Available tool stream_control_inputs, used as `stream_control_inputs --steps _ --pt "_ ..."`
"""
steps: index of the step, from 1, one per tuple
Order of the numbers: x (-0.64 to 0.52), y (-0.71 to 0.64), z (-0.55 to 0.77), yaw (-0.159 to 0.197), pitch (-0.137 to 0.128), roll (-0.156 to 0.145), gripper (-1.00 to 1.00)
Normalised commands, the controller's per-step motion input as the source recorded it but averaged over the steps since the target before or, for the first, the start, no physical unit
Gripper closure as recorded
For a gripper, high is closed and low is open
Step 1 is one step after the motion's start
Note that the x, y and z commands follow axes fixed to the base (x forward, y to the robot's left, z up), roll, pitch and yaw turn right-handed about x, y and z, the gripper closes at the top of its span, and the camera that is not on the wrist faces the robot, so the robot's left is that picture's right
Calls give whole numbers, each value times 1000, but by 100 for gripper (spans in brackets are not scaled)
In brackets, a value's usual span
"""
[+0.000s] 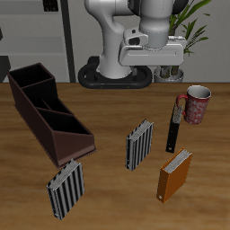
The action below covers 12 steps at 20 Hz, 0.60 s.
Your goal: Place the red mug into the right desk caddy's right compartment
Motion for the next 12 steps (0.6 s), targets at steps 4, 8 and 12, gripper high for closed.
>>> stream_control_inputs --steps 4,8,12 --pt "-14 713 -317 54 34 48 -100" --pt "-72 496 -165 -14 14 -21 -100" --pt "-132 552 -83 -24 -3 20 -100"
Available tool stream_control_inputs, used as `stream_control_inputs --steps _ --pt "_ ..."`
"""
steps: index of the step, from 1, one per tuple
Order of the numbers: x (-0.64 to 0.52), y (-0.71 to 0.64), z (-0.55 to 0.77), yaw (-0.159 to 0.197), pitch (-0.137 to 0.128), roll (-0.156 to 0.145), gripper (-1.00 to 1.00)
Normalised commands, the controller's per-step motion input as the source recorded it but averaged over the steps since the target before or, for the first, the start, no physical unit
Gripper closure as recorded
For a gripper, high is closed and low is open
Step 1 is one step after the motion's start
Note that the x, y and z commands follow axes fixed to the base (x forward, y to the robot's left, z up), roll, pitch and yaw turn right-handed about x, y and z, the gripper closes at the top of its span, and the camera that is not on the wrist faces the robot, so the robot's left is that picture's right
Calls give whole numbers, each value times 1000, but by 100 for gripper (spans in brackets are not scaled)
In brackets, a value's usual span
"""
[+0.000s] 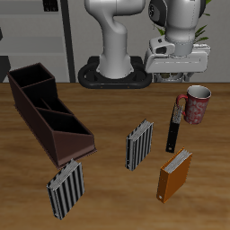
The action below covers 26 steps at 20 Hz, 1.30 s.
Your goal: Place the red mug into the right desk caddy's right compartment
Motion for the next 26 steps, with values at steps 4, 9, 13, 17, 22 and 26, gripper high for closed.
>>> stream_control_inputs --steps 4,9,13,17,22,26 --pt "-189 505 -122 21 -39 20 -100" --pt "-139 356 -67 -15 -15 14 -100" --pt "-115 415 -72 -44 28 19 -100" --pt "-136 373 -31 -48 9 35 -100" --pt "-131 294 -11 -19 -14 20 -100" --pt "-27 290 -23 -21 -18 28 -100"
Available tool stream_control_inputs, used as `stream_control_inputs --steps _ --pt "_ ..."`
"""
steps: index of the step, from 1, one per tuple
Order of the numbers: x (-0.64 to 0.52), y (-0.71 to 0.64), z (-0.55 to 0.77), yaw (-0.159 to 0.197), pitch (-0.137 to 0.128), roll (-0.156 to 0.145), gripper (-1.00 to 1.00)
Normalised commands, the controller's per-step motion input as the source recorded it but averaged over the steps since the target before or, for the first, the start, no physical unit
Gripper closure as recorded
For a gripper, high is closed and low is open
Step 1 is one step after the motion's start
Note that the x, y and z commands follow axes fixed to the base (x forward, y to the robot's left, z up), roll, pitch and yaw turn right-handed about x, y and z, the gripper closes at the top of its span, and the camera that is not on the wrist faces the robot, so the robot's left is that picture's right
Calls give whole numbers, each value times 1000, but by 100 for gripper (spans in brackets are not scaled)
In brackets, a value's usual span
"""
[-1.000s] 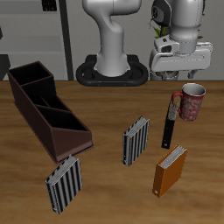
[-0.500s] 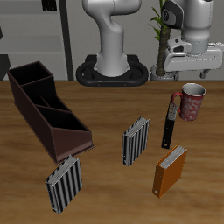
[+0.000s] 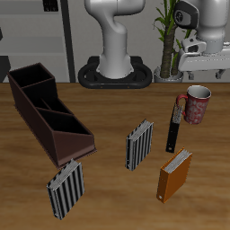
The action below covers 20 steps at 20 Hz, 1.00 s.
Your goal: Place the red mug into the right desk caddy's right compartment
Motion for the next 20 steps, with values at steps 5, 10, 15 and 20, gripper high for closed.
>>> stream_control_inputs --steps 5,10,15,20 --pt "-4 259 -122 -3 -19 -21 -100" --pt "4 178 -224 -18 24 -4 -100" --pt "-95 45 -196 -16 -35 -14 -100" --pt "-155 -39 -134 -36 -37 1 -100"
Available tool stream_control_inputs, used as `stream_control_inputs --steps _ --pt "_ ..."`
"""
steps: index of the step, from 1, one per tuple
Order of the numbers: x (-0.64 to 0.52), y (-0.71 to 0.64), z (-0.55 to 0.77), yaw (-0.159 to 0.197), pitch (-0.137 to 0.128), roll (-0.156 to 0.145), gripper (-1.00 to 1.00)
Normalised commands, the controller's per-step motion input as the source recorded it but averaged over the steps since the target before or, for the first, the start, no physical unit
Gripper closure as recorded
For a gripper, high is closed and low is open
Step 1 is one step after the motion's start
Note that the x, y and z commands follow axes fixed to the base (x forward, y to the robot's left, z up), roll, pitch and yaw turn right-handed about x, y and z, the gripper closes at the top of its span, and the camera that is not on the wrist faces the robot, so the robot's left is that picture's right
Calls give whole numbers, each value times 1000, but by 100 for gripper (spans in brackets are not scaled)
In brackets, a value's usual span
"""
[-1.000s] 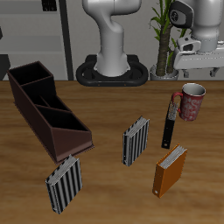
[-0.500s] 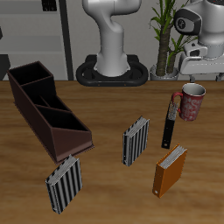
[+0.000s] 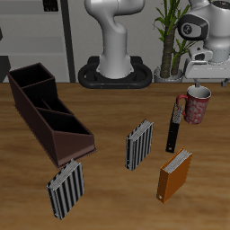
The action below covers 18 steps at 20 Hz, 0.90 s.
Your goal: Place the red mug into the right desk caddy's right compartment
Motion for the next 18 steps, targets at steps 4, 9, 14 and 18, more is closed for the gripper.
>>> stream_control_inputs --steps 4,9,14,18 --pt "-206 87 -100 -20 -61 0 -100" --pt "-68 70 -113 -18 -11 8 -100" --pt "-51 153 -121 23 -25 37 -100" --pt "59 104 -114 25 1 22 -100"
